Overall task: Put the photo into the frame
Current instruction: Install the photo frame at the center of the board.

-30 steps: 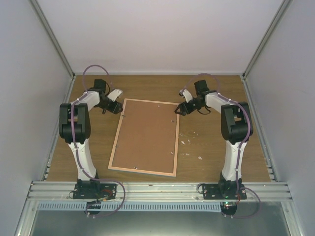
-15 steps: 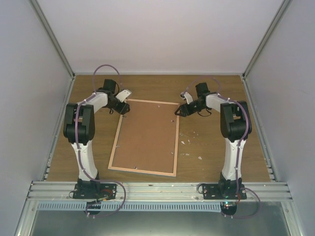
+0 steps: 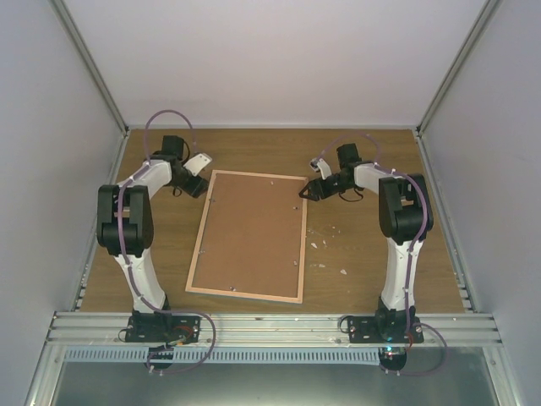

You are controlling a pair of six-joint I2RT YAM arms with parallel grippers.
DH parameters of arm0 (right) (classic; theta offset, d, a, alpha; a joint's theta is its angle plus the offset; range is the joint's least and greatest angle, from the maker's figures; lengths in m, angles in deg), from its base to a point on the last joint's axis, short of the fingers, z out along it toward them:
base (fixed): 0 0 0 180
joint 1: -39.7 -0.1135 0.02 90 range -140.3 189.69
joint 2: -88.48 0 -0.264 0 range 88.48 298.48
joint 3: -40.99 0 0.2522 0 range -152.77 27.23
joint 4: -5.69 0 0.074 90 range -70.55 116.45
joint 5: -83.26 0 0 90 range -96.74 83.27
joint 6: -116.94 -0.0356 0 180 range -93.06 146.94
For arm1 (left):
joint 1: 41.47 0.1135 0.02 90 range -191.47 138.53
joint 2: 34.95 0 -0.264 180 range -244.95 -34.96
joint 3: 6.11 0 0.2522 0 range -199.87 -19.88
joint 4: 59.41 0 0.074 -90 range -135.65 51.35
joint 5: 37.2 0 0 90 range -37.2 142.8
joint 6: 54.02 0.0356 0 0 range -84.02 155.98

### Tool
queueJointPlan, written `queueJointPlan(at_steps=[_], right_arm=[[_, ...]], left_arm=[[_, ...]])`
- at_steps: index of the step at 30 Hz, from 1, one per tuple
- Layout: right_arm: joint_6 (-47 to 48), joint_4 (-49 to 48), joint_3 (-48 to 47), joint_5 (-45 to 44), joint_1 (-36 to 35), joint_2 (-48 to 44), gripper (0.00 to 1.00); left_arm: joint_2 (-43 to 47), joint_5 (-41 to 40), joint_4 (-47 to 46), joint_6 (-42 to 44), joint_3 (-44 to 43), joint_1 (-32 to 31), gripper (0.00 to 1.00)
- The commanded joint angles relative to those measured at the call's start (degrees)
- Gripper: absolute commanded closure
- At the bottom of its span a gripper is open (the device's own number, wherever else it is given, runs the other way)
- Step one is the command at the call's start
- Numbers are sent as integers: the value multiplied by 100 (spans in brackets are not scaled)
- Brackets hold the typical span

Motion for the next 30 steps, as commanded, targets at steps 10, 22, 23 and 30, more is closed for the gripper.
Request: queueJointPlan(at_steps=[10, 22, 23, 30], right_arm=[[-184, -109, 376, -253, -60, 225, 41], [-212, -352, 518, -567, -62, 289, 42], [-214, -377, 518, -594, -64, 289, 42], [-279, -434, 560, -700, -77, 301, 42]], left_arm=[[161, -469, -90, 580, 484, -399, 32], [178, -854, -347, 534, 101, -477, 38], [143, -857, -320, 559, 61, -500, 38], [166, -1194, -289, 1041, 431, -658, 38]])
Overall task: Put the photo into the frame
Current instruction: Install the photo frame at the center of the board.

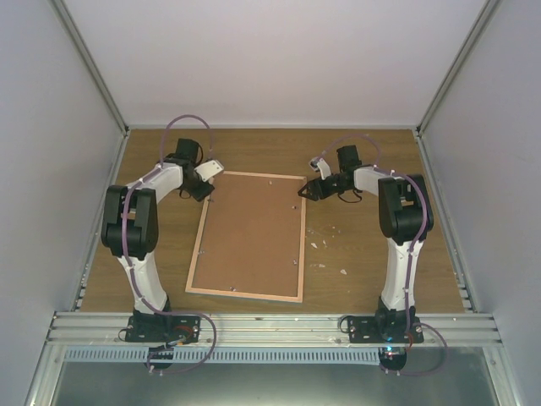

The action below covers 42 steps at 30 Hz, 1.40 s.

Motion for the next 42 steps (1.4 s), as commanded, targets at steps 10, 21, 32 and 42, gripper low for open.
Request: queueJointPlan(at_steps=[10, 21, 32, 42], right_arm=[[-303, 180, 304, -1138, -61, 371, 43], [-390, 150, 278, -1221, -41, 398, 44], [-355, 153, 252, -1052, 10, 431, 45], [-388, 141, 244, -1048, 8, 433, 45]], left_arm=[[313, -181, 657, 1009, 514, -245, 42], [1073, 923, 1512, 1424, 585, -160, 42], [2983, 720, 1676, 2252, 2582, 108, 35], [3077, 383, 1123, 1649, 3004, -178, 39]])
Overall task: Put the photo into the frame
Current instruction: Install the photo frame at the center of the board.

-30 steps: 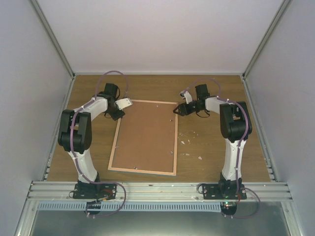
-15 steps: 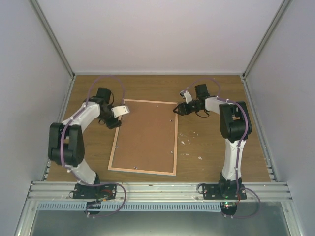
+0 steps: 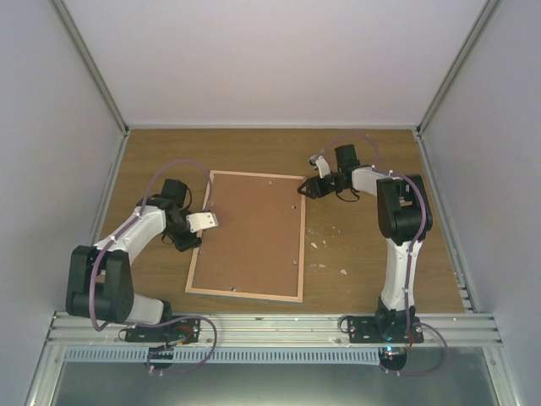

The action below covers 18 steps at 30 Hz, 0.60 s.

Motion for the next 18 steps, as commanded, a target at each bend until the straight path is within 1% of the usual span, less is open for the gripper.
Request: queueJointPlan(at_steps=[1, 7, 13, 15, 18], right_arm=[[-136, 503, 221, -668, 71, 433, 45], [-166, 502, 221, -688, 69, 438, 45], [-193, 495, 212, -710, 85, 444, 45], [-208, 490, 205, -723, 85, 448, 45], [-220, 500, 196, -731, 92, 465, 45]], left_arm=[[32, -186, -455, -265, 193, -210, 39], [-33, -455, -575, -255, 376, -367, 40], [203, -808, -389, 190, 810, -677, 42], [226, -819, -229, 326, 810, -727, 43], [261, -615, -26, 491, 706, -725, 42]])
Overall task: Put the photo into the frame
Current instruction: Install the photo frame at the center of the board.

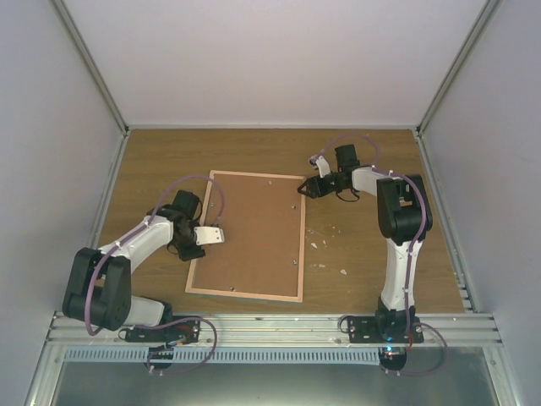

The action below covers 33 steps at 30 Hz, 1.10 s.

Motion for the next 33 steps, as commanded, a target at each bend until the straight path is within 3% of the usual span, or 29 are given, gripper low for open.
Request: queueJointPlan(at_steps=[1, 6, 13, 21, 28, 31, 33], right_arm=[[-113, 516, 197, -725, 82, 466, 45], [96, 567, 169, -465, 85, 347, 43], [409, 516, -97, 77, 103, -263, 29], [291, 493, -909, -66, 119, 96, 31], [744, 592, -1105, 91, 88, 93, 39], [998, 964, -1537, 86, 58, 284, 42], [1129, 1082, -1602, 246, 53, 280, 42]], left_arm=[[87, 55, 445, 382, -31, -11, 42], [-153, 908, 536, 20, -885, 337, 37], [-1642, 1994, -540, -1978, -3158, 281, 29], [-3796, 1612, -1816, -3308, -5246, -90, 22], [-5084, 1641, -1442, -2978, -6543, -356, 23], [-5019, 1634, -1265, -2506, -6347, -484, 26], [-4536, 2038, -1272, -2230, -5675, -427, 25]])
